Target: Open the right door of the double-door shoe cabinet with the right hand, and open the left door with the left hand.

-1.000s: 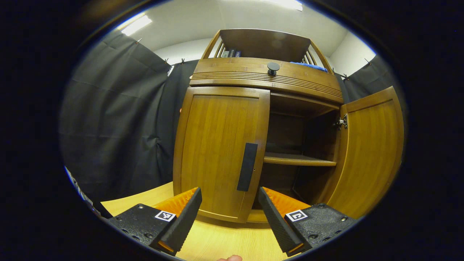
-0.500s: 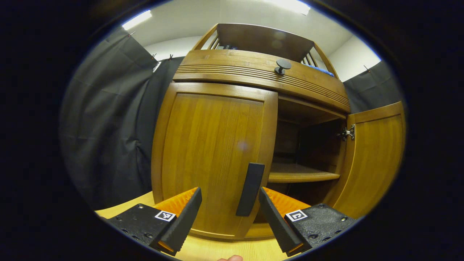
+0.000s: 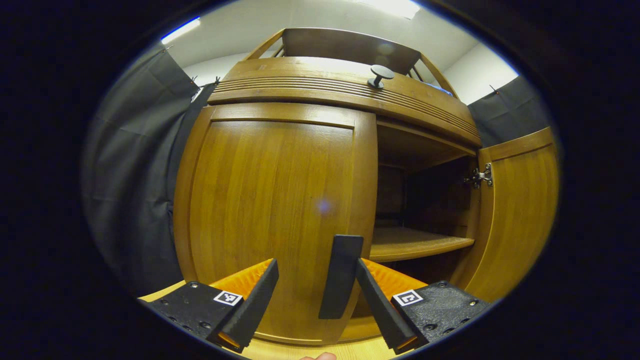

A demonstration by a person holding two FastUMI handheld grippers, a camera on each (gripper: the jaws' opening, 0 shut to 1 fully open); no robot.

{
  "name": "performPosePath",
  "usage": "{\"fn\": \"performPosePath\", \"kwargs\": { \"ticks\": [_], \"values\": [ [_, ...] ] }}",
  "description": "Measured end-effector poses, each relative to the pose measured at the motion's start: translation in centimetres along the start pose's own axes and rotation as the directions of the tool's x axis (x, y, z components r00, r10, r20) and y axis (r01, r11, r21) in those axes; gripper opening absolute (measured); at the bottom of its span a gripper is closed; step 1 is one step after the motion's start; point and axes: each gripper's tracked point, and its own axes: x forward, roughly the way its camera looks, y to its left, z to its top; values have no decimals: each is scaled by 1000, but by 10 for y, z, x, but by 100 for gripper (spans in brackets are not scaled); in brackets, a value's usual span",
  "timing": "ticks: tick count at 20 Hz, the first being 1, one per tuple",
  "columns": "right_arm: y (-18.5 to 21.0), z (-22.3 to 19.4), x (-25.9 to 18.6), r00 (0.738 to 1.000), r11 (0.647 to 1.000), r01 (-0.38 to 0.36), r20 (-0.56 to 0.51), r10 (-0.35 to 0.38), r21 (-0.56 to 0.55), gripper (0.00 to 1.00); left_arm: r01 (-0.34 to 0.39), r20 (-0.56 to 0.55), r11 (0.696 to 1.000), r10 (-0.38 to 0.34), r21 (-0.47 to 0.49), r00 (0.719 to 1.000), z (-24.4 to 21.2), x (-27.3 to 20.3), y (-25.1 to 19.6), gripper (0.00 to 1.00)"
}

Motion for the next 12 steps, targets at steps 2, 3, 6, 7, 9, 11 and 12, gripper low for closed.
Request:
{"fn": "performPosePath", "kwargs": {
  "ticks": [2, 3, 6, 7, 9, 11, 12],
  "values": [
    [3, 1, -1, 1000, 1000, 9, 7, -9, -5, 100, 7, -38, 1000, -7, 0, 999, -10, 3, -4, 98],
    [5, 2, -3, 1000, 1000, 12, 11, -12, -4, 98, 16, -51, 1000, -17, -8, 999, -13, 5, -8, 92],
    [8, 3, -7, 1000, 1000, 12, 15, -12, -7, 98, 6, -72, 1000, -5, 8, 997, -19, 18, -11, 97],
    [9, 2, -7, 1000, 1000, 10, 13, -10, -9, 98, 0, -83, 1000, 1, 20, 997, -22, 20, -10, 91],
    [12, 3, -7, 1000, 1000, 6, 12, -6, -18, 98, 5, -108, 1000, -5, -2, 994, -29, 28, -8, 91],
    [14, 4, -6, 1000, 1000, -2, 14, 2, -26, 98, 16, -94, 998, -22, -64, 995, -24, 28, -6, 77],
    [14, 5, -6, 1000, 1000, -6, 15, 7, -28, 98, 28, -106, 995, -38, -93, 994, -28, 27, -5, 69]
  ]
}}
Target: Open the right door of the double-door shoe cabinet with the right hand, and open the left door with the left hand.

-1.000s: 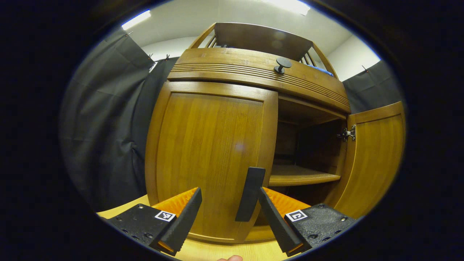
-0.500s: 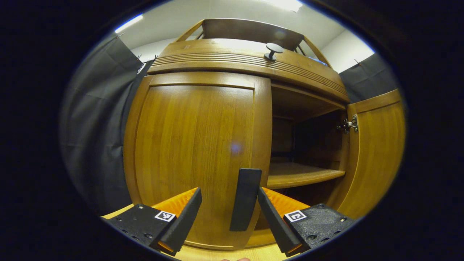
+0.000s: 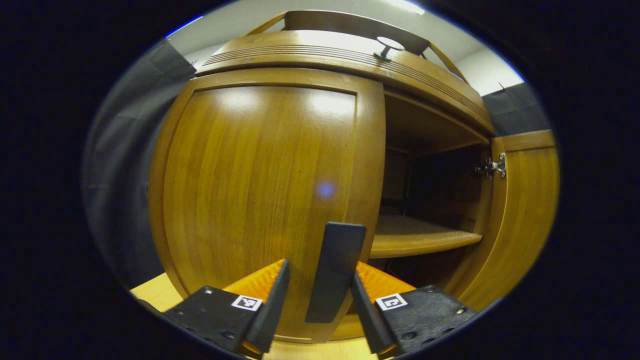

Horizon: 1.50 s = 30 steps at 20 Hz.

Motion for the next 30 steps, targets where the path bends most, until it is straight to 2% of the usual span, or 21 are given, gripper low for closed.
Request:
{"fn": "performPosePath", "kwargs": {
  "ticks": [1, 2, 4, 5, 8, 11, 17, 19, 21, 22, 25, 30],
  "values": [
    [1, 0, 0, 1000, 1000, -5, -2, 5, -1, 98, 38, 3, 999, -38, -30, 999, 1, 0, -5, 61],
    [4, 1, -1, 1000, 1000, -11, -5, 11, -3, 98, 37, -9, 999, -37, -38, 999, -2, -1, -8, 52],
    [8, 3, -1, 1000, 1000, -20, -6, 20, -6, 98, 42, -27, 999, -42, 28, 999, -3, 0, -12, 34],
    [9, 3, -1, 1000, 1000, -25, -4, 25, -7, 98, 43, -33, 998, -41, 49, 999, -1, -2, -10, 31],
    [11, 3, 1, 999, 999, -39, -3, 39, -2, 98, 43, -47, 996, -39, 82, 998, 5, -9, -11, 31],
    [13, 5, 4, 999, 999, -42, 16, 42, -1, 98, 76, -53, 991, -70, 109, 996, 19, -21, -10, 30],
    [17, -2, 7, 998, 997, -66, 4, 66, -26, 100, 92, -22, 982, -90, 166, 996, 29, -91, 10, 31],
    [19, -6, 7, 997, 997, -79, -4, 79, -14, 89, 64, -13, 982, -63, 175, 998, 33, -108, 19, 31],
    [18, -7, 10, 996, 996, -87, -4, 87, 3, 89, 27, -7, 984, -26, 177, 1000, 35, -126, 33, 28],
    [18, -6, 11, 996, 995, -95, 2, 95, 13, 100, 9, -2, 983, -9, 181, 1000, 39, -134, 41, 29],
    [18, -7, 15, 994, 993, -110, 12, 110, 35, 98, -46, 14, 984, 45, 174, 999, 43, -157, 61, 26],
    [15, -12, 22, 994, 994, -106, -2, 106, 1, 98, -168, 70, 976, 160, 136, 985, 53, -191, 106, 24]
  ]
}}
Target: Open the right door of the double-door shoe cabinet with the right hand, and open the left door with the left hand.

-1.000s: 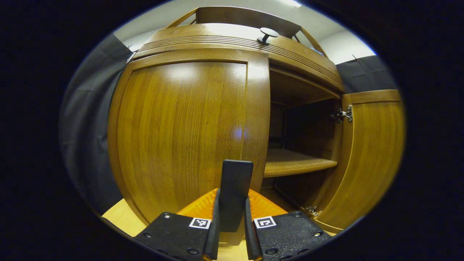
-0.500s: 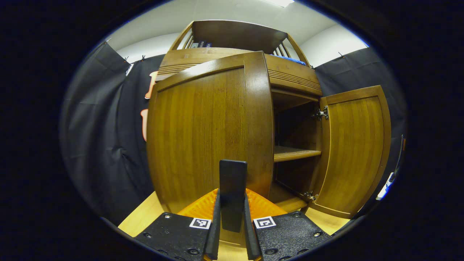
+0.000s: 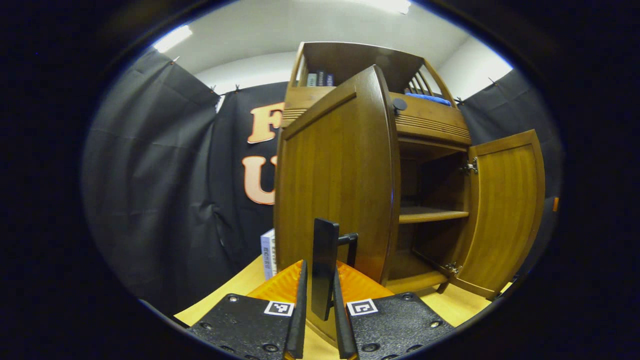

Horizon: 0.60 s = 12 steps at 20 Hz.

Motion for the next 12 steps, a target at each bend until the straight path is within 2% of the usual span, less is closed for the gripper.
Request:
{"fn": "performPosePath", "kwargs": {
  "ticks": [2, 7, 9, 10, 11, 12],
  "values": [
    [0, -1, 3, 1000, 1000, -5, -5, 5, 0, 100, -14, 5, 1000, 14, -7, 1000, 2, -5, 18, 26],
    [8, -3, 11, 999, 1000, -28, -14, 28, -2, 98, -78, 27, 996, 79, -37, 997, 6, -17, 59, 22],
    [13, -2, 13, 999, 999, -44, -15, 44, -7, 98, -121, 36, 992, 122, -26, 992, 4, -17, 79, 26],
    [16, -2, 16, 999, 999, -51, -19, 51, -12, 98, -106, 36, 994, 107, -29, 994, 4, -18, 78, 9],
    [17, -3, 17, 998, 998, -56, -22, 55, -17, 98, -89, 39, 995, 90, -34, 995, 5, -21, 78, 17],
    [19, -4, 19, 998, 998, -60, -26, 60, -20, 98, -67, 43, 997, 68, -34, 997, 2, -28, 79, 17]
  ]
}}
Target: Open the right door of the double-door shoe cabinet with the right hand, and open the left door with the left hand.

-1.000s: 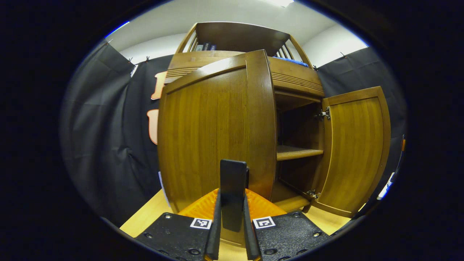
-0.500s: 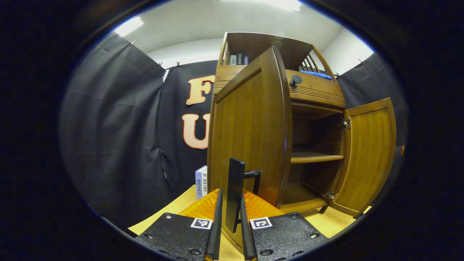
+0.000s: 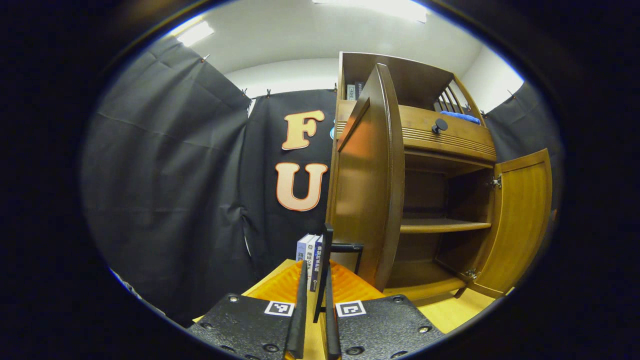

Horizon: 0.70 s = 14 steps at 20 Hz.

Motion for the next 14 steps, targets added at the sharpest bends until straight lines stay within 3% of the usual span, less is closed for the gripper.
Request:
{"fn": "performPosePath", "kwargs": {
  "ticks": [3, 4, 5, 7, 11, 14],
  "values": [
    [3, -1, 4, 1000, 1000, -9, -1, 9, 2, 98, 64, 17, 998, -64, -17, 998, 0, 0, 12, 17],
    [6, -2, 4, 1000, 1000, -15, -3, 15, 5, 98, 81, 19, 996, -80, -30, 997, -1, 1, 20, 10],
    [9, -2, 4, 1000, 1000, -26, -4, 26, 4, 98, 103, 19, 993, -103, -50, 995, -2, 3, 26, 10],
    [15, -2, 4, 999, 999, -43, -3, 43, -10, 98, 144, 20, 987, -143, -72, 989, -2, 7, 34, 24],
    [17, -1, 8, 999, 999, -44, -7, 44, -24, 98, 215, 20, 976, -215, -21, 977, -4, 10, 40, 23],
    [23, 0, 12, 999, 998, -51, -9, 51, -27, 98, 223, 28, 974, -223, -26, 975, -4, 14, 54, 24]
  ]
}}
